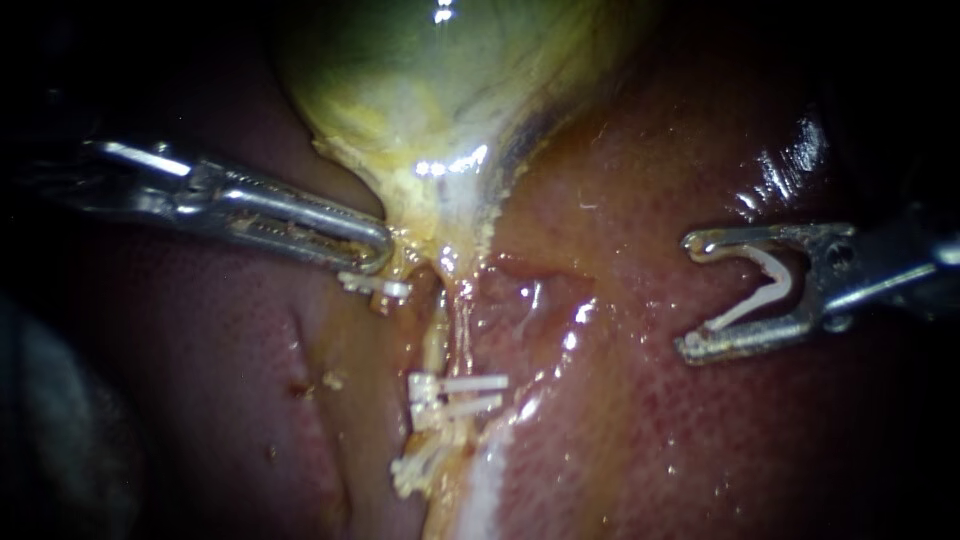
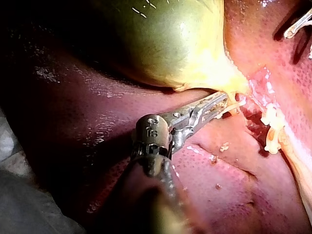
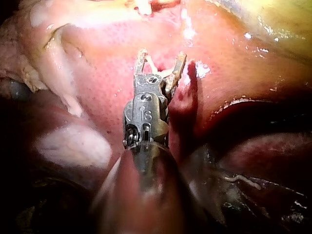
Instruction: Clipping third clip right tube
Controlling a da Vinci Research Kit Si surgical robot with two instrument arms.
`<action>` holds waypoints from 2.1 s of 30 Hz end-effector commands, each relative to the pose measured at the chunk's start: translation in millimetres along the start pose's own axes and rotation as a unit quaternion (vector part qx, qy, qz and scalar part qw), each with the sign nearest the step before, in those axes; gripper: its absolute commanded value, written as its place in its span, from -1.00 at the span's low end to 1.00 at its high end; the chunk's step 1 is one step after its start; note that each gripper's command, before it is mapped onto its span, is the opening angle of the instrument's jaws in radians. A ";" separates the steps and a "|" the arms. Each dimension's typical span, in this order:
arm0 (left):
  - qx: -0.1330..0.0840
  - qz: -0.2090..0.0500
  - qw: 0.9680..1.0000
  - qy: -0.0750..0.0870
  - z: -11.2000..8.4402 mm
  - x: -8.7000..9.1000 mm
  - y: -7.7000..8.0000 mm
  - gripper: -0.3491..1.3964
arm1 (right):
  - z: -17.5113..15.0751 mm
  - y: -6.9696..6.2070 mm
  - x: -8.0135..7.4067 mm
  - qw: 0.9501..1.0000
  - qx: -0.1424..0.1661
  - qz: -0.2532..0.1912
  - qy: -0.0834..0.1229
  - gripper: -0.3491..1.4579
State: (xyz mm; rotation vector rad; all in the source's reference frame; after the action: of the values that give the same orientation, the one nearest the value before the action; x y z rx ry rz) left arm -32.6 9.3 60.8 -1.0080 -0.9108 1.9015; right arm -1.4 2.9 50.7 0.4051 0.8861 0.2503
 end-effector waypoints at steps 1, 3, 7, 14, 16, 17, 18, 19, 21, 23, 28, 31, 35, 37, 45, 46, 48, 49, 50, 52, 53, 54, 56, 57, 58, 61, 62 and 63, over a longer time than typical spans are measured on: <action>-0.001 0.000 1.000 0.000 -0.3 0.0 0.1 -1.00 | 0.0 0.0 0.0 1.000 0.000 0.000 0.000 -0.06; 0.000 -0.001 1.000 0.001 -1.2 0.3 0.3 -1.00 | 0.0 0.0 0.0 1.000 0.000 0.000 0.000 -0.06; 0.008 -0.005 1.000 0.008 -4.6 1.7 0.9 -1.00 | 0.0 0.0 0.0 1.000 0.000 0.000 0.000 -0.06; 0.027 -0.013 0.999 0.026 -10.5 5.1 1.7 -1.00 | -0.1 -0.1 0.1 1.000 0.000 0.000 0.000 -0.06; 0.027 -0.012 0.999 0.028 -10.8 5.2 1.7 -1.00 | -0.1 -0.1 0.4 1.000 0.002 0.001 0.003 -0.06; 0.028 -0.012 0.999 0.028 -10.7 5.1 1.7 -1.00 | -0.1 -0.1 0.5 1.000 0.005 0.002 0.004 -0.06; 0.029 -0.012 0.999 0.029 -10.5 5.0 1.7 -1.00 | 0.0 -0.1 0.8 1.000 0.011 0.004 0.007 -0.06; 0.030 -0.011 0.999 0.030 -10.2 4.7 1.7 -1.00 | 0.1 0.0 1.1 1.000 0.016 0.006 0.013 -0.06; 0.033 -0.011 0.999 0.031 -9.8 4.4 1.7 -1.00 | 0.5 0.1 1.7 0.999 0.025 0.009 0.025 -0.06; 0.032 -0.010 0.999 0.030 -9.5 4.2 1.8 -1.00 | 1.0 0.1 2.2 0.999 0.030 0.021 0.037 -0.06; 0.032 -0.011 0.999 0.030 -9.4 4.2 1.9 -1.00 | 3.2 0.3 3.5 0.994 0.052 0.080 0.046 -0.06; 0.032 -0.011 0.999 0.030 -9.4 4.2 1.9 -1.00 | 4.5 0.4 4.4 0.990 0.067 0.114 0.045 -0.06; 0.032 -0.011 0.999 0.030 -9.4 4.2 1.9 -1.00 | 5.9 0.5 5.4 0.985 0.083 0.141 0.052 -0.06; 0.032 -0.011 0.999 0.030 -9.4 4.2 1.9 -1.00 | 6.7 0.5 5.8 0.982 0.094 0.155 0.061 -0.07; 0.031 -0.011 0.999 0.029 -9.3 4.2 1.9 -1.00 | 11.0 1.0 7.6 0.968 0.110 0.205 0.096 -0.09; 0.031 -0.011 0.999 0.029 -9.3 4.2 1.9 -1.00 | 11.6 1.1 7.7 0.967 0.109 0.207 0.096 -0.09; 0.031 -0.011 0.999 0.029 -9.3 4.2 1.9 -1.00 | 12.9 1.2 7.7 0.966 0.107 0.215 0.094 -0.08; 0.031 -0.011 0.999 0.029 -9.3 4.2 2.0 -1.00 | 13.4 1.2 7.6 0.966 0.106 0.217 0.094 -0.08; 0.031 -0.011 0.999 0.030 -9.3 4.2 2.0 -1.00 | 14.0 1.3 7.5 0.965 0.106 0.222 0.093 -0.08; 0.030 -0.011 0.999 0.029 -9.3 4.2 2.0 -1.00 | 14.9 1.4 7.2 0.965 0.104 0.224 0.093 -0.08; 0.030 -0.011 0.999 0.029 -9.2 4.1 2.0 -1.00 | 15.5 1.5 7.1 0.965 0.102 0.223 0.093 -0.08; 0.030 -0.011 0.999 0.029 -9.2 4.1 2.0 -1.00 | 16.0 1.7 7.0 0.965 0.101 0.226 0.092 -0.08; 0.030 -0.010 0.999 0.029 -9.2 4.1 2.0 -1.00 | 17.0 2.1 6.9 0.964 0.099 0.228 0.092 -0.07; 0.030 -0.010 0.999 0.029 -9.2 4.1 2.0 -1.00 | 17.4 2.3 6.9 0.964 0.099 0.228 0.095 -0.07; 0.030 -0.010 0.999 0.029 -9.2 4.1 2.0 -1.00 | 17.8 2.4 7.0 0.963 0.099 0.231 0.098 -0.07; 0.030 -0.010 0.999 0.029 -9.2 4.1 2.0 -1.00 | 19.0 3.0 7.3 0.957 0.104 0.244 0.116 -0.07; 0.030 -0.010 0.999 0.029 -9.2 4.1 2.0 -1.00 | 19.3 3.1 7.5 0.953 0.108 0.253 0.126 -0.07; 0.030 -0.010 0.999 0.029 -9.2 4.1 2.0 -1.00 | 19.6 3.2 7.7 0.948 0.113 0.264 0.139 -0.07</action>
State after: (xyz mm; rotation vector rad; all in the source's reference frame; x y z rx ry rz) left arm -26.7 14.1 54.0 -1.0088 -0.8234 1.8616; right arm 18.8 3.9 57.8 0.8548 1.0932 0.7314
